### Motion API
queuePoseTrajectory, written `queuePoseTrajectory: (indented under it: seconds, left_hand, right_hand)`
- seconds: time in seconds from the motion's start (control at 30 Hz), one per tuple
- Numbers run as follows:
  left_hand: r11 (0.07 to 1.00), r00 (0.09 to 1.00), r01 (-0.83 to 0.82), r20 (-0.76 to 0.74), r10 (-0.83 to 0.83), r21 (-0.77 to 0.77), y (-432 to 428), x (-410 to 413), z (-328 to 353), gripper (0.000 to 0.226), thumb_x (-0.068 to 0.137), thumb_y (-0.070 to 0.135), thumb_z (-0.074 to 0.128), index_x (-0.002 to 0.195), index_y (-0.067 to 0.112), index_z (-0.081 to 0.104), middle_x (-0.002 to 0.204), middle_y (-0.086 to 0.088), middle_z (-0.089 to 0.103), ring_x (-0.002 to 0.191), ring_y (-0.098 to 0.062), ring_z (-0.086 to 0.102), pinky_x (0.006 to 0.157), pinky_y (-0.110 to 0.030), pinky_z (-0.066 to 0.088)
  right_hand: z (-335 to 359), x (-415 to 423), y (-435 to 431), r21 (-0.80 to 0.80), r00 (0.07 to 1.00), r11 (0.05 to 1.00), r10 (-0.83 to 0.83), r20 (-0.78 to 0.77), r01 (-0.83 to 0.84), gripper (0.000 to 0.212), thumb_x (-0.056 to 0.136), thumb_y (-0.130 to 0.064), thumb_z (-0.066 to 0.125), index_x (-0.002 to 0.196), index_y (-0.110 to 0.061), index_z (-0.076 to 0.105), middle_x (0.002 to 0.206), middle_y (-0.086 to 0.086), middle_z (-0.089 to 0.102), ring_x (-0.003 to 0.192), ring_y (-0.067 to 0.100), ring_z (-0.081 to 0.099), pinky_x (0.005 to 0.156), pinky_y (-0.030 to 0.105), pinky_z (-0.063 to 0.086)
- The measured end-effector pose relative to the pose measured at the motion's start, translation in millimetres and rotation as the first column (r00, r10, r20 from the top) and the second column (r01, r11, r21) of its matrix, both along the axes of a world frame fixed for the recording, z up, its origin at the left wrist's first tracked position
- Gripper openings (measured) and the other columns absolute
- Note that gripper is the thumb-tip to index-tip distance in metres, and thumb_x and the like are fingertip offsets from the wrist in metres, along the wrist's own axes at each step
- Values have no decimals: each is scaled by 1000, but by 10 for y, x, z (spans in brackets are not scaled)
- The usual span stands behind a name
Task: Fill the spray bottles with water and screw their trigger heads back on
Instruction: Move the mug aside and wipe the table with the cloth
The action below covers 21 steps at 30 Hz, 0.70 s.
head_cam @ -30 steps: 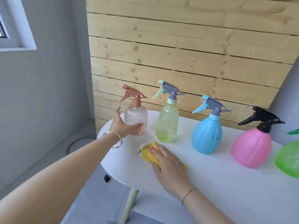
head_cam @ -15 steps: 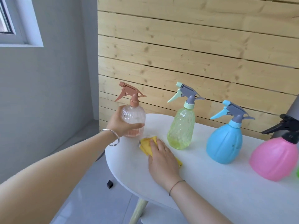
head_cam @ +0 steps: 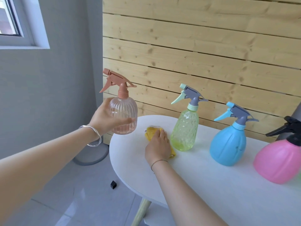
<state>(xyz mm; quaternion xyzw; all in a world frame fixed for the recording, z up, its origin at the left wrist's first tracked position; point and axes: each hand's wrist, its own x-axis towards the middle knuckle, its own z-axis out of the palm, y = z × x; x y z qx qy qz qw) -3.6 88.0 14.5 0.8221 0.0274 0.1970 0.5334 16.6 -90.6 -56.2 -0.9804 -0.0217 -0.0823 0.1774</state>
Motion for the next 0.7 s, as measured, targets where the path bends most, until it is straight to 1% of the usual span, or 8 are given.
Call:
queuePoseTrajectory:
  seconds: [0.1,0.17,0.3,0.37,0.43,0.5,0.63,0.7]
  left_hand:
    - [1000,1000,9,-16,-8,24,-96,24,-36,99,35,60,84,123,36,46,113,12,60,104,-9,60,88,-34,51]
    - [1000,1000,18,-22,-18,13,-158,51,-57,101,34,60,85,124,34,46,112,13,60,104,-10,60,85,-31,50]
    - [1000,999,28,-22,-28,-4,-350,153,-101,83,55,37,92,121,33,41,111,10,55,104,-13,55,80,-26,43]
    - [999,999,45,-25,-45,-11,-460,224,-131,81,59,33,91,122,32,40,112,8,54,104,-14,54,79,-24,41]
    - [998,997,64,-38,-65,-15,-570,302,-170,84,60,34,90,127,30,40,117,6,54,107,-15,54,78,-23,42]
    - [997,996,66,-55,-68,-30,-683,377,-214,87,59,34,91,129,29,39,119,5,54,109,-15,54,84,-27,44]
    - [997,993,70,-96,-73,-27,-882,511,-321,92,58,37,90,133,28,38,120,6,53,113,-15,53,92,-31,44]
    - [997,990,78,-119,-80,-18,-936,545,-367,96,58,38,90,137,27,36,122,7,52,114,-14,51,91,-29,42]
  right_hand:
    - [10,-104,-83,-7,1000,1000,22,5,-22,56,95,-8,34,148,-5,16,157,11,16,145,22,16,115,29,16]
    - [23,-260,-215,-15,995,995,95,24,-95,57,93,-6,36,148,-8,19,156,8,19,144,20,20,114,27,18]
    - [49,-648,-650,-47,944,944,328,25,-327,54,96,-13,36,148,-19,22,157,-6,17,143,10,18,112,20,14]
    - [75,-794,-838,-48,919,918,394,7,-393,54,98,-18,35,149,-26,20,157,-14,13,143,5,15,112,17,12]
    - [77,-864,-919,-48,908,907,419,13,-418,54,99,-21,34,149,-29,19,156,-17,11,142,3,14,111,15,11]
    - [51,-872,-917,-51,902,902,431,35,-429,53,97,-23,31,149,-28,20,156,-15,14,142,5,16,112,16,11]
    - [-21,-853,-887,-32,904,907,421,70,-420,67,82,-31,15,147,-23,29,154,-9,25,141,10,25,111,19,17]
    - [-58,-846,-879,-53,915,920,392,90,-389,64,81,-28,25,143,-22,38,149,-9,35,136,10,35,109,20,24]
